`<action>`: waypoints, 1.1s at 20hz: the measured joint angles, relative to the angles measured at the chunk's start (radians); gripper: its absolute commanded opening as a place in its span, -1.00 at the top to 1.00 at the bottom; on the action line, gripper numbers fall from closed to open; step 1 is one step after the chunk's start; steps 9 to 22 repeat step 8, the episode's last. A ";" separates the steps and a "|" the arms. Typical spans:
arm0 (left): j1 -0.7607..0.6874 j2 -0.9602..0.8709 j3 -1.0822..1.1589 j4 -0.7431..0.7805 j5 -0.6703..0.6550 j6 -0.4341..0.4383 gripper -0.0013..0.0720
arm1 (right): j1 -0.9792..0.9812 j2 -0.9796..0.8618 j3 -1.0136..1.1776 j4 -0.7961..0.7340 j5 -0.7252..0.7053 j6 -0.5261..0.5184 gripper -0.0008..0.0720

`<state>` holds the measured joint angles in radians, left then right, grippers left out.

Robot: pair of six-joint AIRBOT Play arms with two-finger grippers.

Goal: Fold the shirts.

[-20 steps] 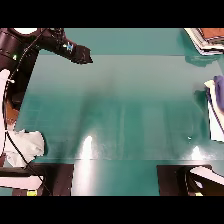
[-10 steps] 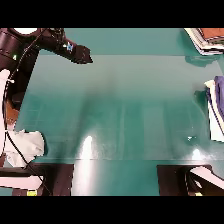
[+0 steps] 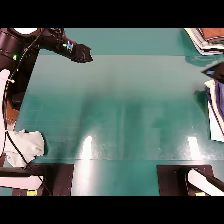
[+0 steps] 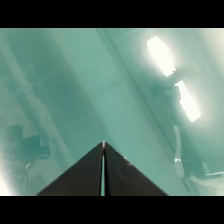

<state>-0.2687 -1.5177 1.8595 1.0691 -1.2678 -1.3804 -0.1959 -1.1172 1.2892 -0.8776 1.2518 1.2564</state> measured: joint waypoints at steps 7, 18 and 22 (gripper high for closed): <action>0.000 0.000 0.000 0.000 0.003 0.000 0.91 | 0.280 0.000 0.000 0.010 -0.061 0.000 0.93; 0.000 0.000 0.000 0.000 0.003 0.000 0.91 | 0.291 0.000 0.000 0.011 -0.057 -0.001 0.93; 0.000 0.000 0.000 0.000 0.003 0.000 0.91 | 0.291 0.000 0.000 0.011 -0.057 -0.001 0.93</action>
